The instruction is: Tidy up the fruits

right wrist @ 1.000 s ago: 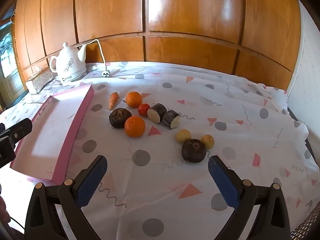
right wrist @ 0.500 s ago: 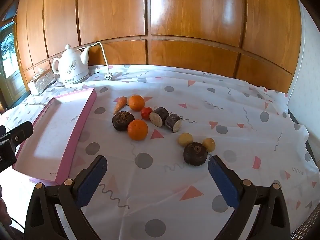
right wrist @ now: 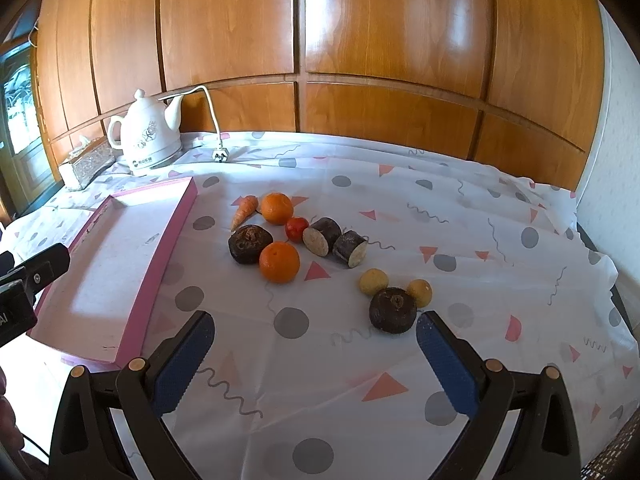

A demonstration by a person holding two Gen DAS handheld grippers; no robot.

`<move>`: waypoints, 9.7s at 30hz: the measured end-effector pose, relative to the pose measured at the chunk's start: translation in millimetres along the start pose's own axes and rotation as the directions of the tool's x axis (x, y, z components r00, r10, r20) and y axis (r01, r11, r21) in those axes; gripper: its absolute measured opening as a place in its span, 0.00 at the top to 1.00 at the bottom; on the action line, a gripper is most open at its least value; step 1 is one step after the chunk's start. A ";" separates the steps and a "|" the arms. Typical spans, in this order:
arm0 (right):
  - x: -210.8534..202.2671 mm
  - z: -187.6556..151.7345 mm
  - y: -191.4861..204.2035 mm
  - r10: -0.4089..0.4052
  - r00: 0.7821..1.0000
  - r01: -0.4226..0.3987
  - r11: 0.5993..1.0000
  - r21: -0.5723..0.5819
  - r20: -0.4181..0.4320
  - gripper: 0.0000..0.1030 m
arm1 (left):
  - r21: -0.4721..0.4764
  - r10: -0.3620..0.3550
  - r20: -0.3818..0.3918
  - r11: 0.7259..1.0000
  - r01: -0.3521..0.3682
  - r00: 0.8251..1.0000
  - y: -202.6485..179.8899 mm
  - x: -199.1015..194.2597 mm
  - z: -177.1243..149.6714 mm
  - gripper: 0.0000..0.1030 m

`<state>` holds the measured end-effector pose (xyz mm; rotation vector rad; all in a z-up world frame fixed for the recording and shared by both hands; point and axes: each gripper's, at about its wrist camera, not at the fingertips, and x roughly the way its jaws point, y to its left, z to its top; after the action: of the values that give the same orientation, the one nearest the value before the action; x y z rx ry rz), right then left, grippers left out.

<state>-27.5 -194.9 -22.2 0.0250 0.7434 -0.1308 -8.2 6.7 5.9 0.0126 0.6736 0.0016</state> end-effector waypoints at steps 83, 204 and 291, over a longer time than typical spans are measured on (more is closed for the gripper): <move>21.5 -19.4 -130.9 -0.165 0.977 0.195 0.949 0.248 -0.136 0.00 | 0.021 -0.345 -0.107 0.937 0.349 0.932 -26.8 10.2 4.1 0.00; 33.6 -51.6 -168.7 -0.155 0.958 0.241 0.890 0.386 -0.240 0.09 | -0.211 -0.022 -0.227 0.977 -0.027 0.974 81.7 134.4 32.4 0.50; 45.0 51.9 118.2 0.492 0.838 -0.538 0.818 -0.203 -0.239 0.75 | -0.386 0.052 -0.187 0.914 -0.122 0.981 124.8 41.5 -24.1 0.15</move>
<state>55.3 -86.3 -17.2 -0.0152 0.9024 0.5029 9.6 132.1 -37.3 -0.3528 0.8371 0.2282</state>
